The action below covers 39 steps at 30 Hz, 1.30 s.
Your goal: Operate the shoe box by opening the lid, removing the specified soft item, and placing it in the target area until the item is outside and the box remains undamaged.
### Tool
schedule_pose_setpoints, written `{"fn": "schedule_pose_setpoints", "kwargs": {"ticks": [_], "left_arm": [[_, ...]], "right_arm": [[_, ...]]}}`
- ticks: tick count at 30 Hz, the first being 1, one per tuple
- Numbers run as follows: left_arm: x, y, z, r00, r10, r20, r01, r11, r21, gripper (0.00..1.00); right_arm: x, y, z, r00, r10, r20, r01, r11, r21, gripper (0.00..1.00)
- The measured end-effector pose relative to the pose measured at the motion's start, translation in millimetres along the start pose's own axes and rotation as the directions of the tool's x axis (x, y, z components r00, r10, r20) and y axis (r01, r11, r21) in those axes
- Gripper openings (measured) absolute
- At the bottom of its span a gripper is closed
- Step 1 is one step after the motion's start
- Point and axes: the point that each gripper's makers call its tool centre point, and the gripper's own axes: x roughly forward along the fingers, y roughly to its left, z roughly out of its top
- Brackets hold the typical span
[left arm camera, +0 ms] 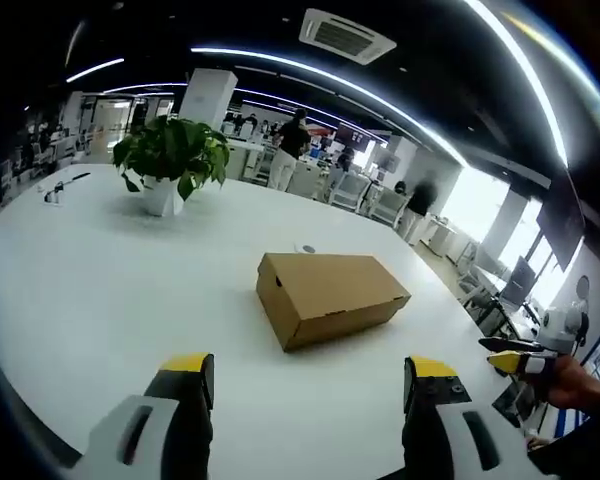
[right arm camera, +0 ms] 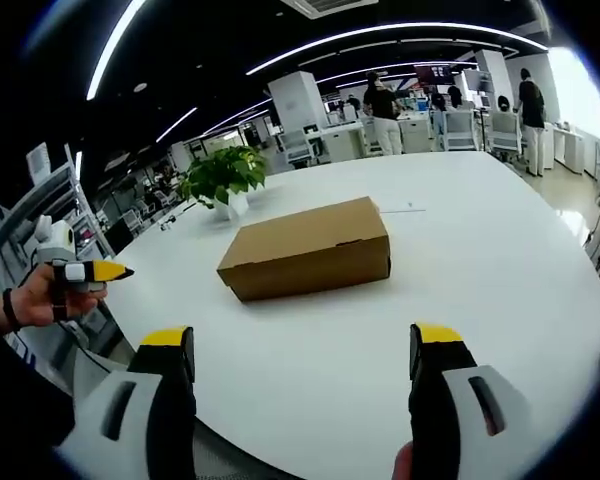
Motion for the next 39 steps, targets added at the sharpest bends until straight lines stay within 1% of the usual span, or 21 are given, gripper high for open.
{"fn": "schedule_pose_setpoints", "kwargs": {"ticks": [8,20,26,39], "left_arm": [[-1,3.6,-0.1,1.000,0.004,0.003,-0.004,1.000,-0.002,0.79],[-6,8.6,-1.7,1.000,0.018,0.010,-0.018,1.000,-0.014,0.79],[-8,13.4,-1.5,0.999,0.028,0.015,-0.028,0.999,-0.023,0.79],[-5,10.1,-3.4,1.000,0.022,0.008,-0.022,1.000,-0.020,0.79]], "right_arm": [[2,-1,0.9,1.000,-0.003,0.001,0.003,1.000,-0.001,0.84],[3,1,-4.1,1.000,0.002,-0.009,-0.002,1.000,0.003,0.84],[3,0,-2.0,1.000,0.002,-0.006,-0.002,1.000,0.001,0.84],[-1,-5,-5.6,1.000,-0.013,-0.006,0.013,1.000,0.016,0.84]]}}
